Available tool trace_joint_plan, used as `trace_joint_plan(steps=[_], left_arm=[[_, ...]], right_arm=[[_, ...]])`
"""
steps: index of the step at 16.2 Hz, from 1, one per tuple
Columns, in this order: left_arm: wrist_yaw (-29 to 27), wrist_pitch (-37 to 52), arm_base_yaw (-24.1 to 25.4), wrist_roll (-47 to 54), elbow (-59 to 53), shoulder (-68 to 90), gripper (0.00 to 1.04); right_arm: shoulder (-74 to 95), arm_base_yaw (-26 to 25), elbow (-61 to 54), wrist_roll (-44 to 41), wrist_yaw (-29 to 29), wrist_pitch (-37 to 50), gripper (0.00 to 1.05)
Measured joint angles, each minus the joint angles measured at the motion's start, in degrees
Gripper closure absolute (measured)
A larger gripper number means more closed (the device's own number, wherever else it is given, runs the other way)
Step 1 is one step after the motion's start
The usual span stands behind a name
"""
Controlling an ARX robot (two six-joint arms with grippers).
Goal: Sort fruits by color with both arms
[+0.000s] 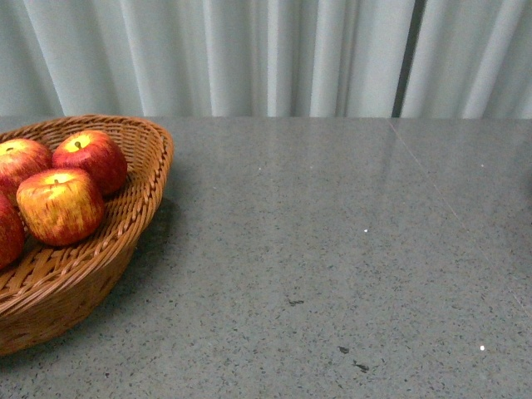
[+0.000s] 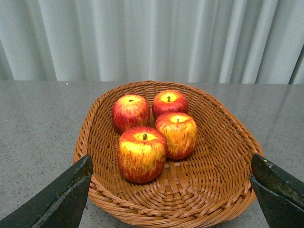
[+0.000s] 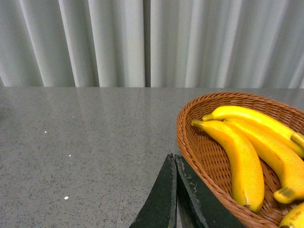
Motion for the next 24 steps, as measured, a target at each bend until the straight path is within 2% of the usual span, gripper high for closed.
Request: trace_joint_plan(steps=[1, 2, 22, 23, 24], left_arm=[[0.0, 0.0, 0.0, 0.0, 0.0, 0.0, 0.07], [0.0, 0.0, 0.0, 0.0, 0.0, 0.0, 0.07], [0.0, 0.0, 0.0, 0.0, 0.0, 0.0, 0.07], [0.0, 0.0, 0.0, 0.0, 0.0, 0.0, 0.07], [0.0, 0.0, 0.0, 0.0, 0.0, 0.0, 0.07]], right_arm=[[-4.3, 0.0, -0.2, 0.0, -0.1, -6.3, 1.03], [-8.2, 0.0, -1.1, 0.0, 0.0, -7.7, 1.03], [-10.3, 0.0, -2.5, 0.2, 0.0, -7.2, 1.03], [-10.3, 0.0, -2.5, 0.1, 0.0, -7.2, 0.98], [-10.3, 0.0, -2.5, 0.2, 0.0, -7.2, 0.85]])
